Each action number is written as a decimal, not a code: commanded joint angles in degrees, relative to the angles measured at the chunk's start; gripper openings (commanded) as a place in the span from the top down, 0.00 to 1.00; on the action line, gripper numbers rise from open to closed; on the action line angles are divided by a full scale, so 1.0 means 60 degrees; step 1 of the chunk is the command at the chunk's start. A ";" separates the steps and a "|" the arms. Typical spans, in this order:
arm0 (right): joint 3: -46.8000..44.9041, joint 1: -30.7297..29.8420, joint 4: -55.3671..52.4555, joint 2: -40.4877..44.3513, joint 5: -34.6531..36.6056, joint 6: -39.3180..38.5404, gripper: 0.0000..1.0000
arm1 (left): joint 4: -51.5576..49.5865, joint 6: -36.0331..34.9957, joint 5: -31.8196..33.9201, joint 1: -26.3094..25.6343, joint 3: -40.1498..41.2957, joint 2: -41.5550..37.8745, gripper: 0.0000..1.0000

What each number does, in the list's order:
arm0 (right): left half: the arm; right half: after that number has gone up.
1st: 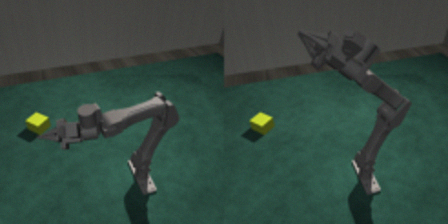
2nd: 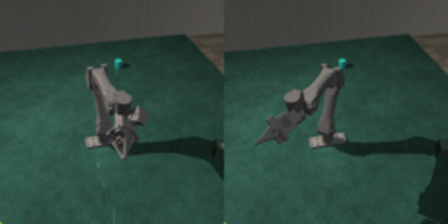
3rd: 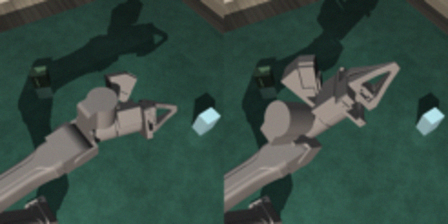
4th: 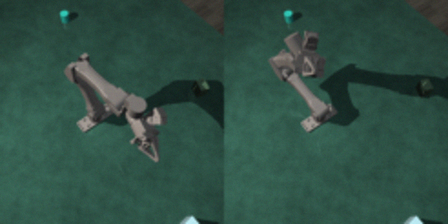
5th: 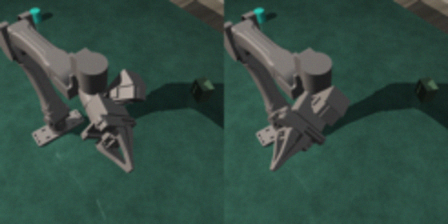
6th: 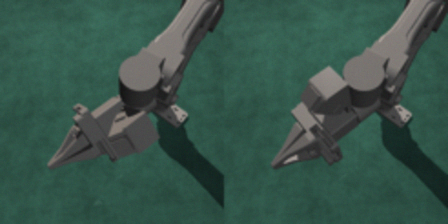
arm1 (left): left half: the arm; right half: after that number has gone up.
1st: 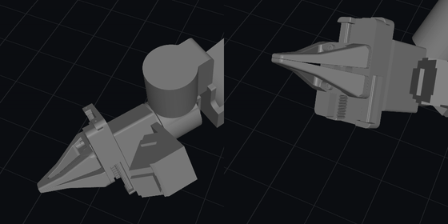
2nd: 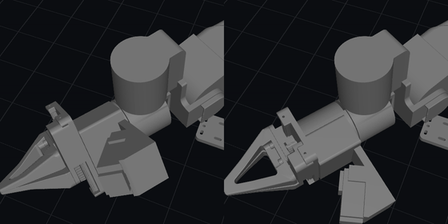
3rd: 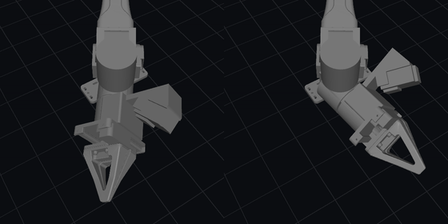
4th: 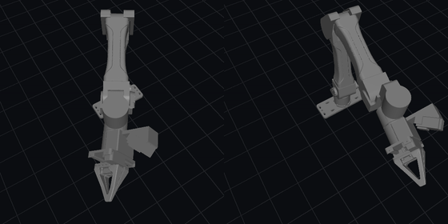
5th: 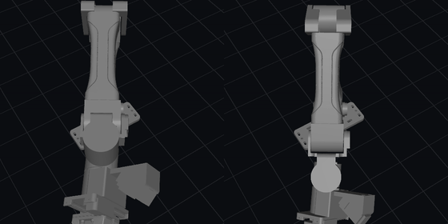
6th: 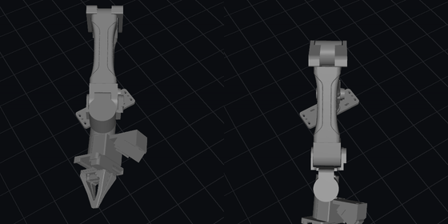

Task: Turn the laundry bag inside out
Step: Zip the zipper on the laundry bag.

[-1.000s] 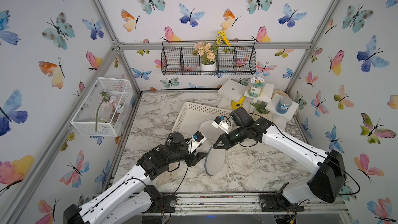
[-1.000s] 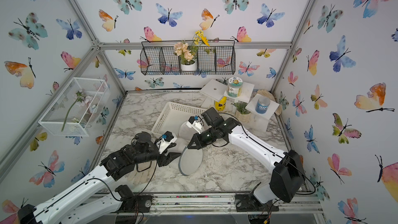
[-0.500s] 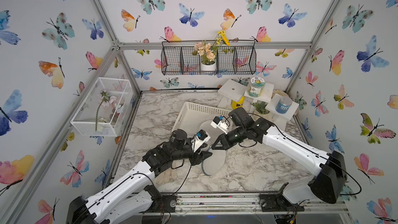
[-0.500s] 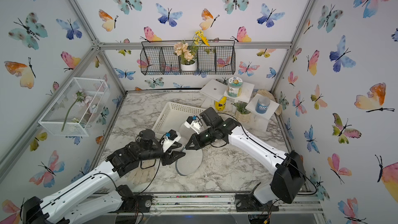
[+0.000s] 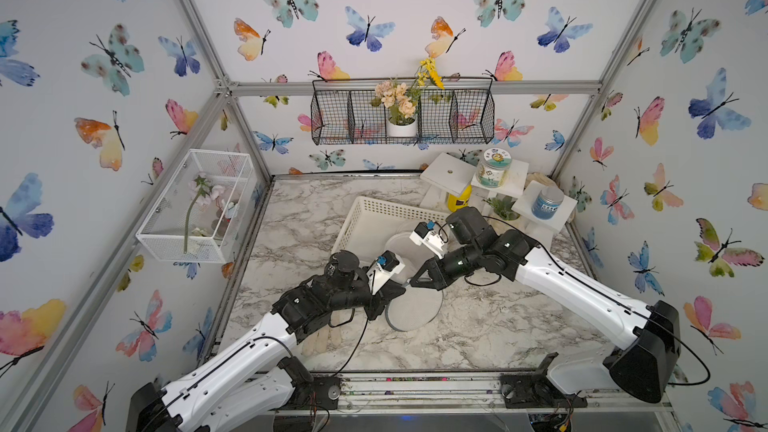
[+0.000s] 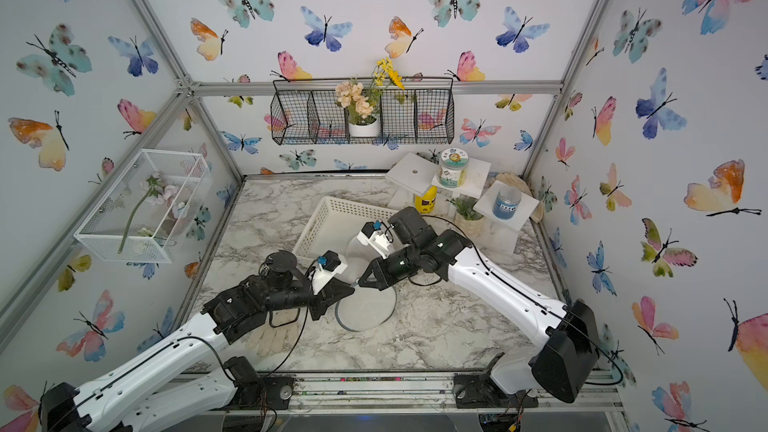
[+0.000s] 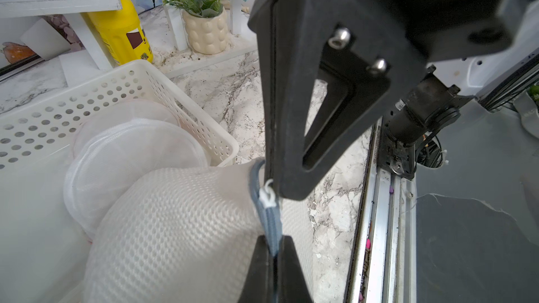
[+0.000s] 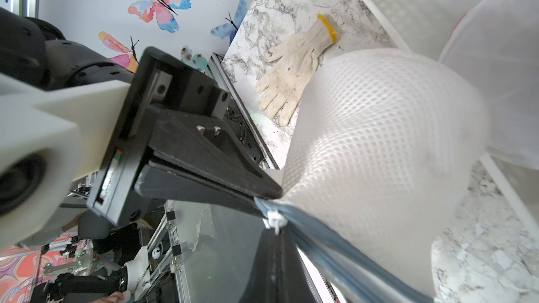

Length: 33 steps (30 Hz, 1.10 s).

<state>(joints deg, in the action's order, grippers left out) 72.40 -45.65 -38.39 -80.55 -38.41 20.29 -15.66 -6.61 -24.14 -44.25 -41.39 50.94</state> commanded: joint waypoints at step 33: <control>0.0126 0.0789 -0.1277 -0.0444 -0.0624 -0.0887 0.98 | 0.0473 0.0130 -0.0308 0.0080 0.0364 -0.0359 0.37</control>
<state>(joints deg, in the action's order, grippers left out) 71.26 -39.62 -44.60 -82.39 -38.87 16.91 -14.31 -4.10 -22.00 -43.94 -37.80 46.17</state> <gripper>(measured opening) 0.042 0.632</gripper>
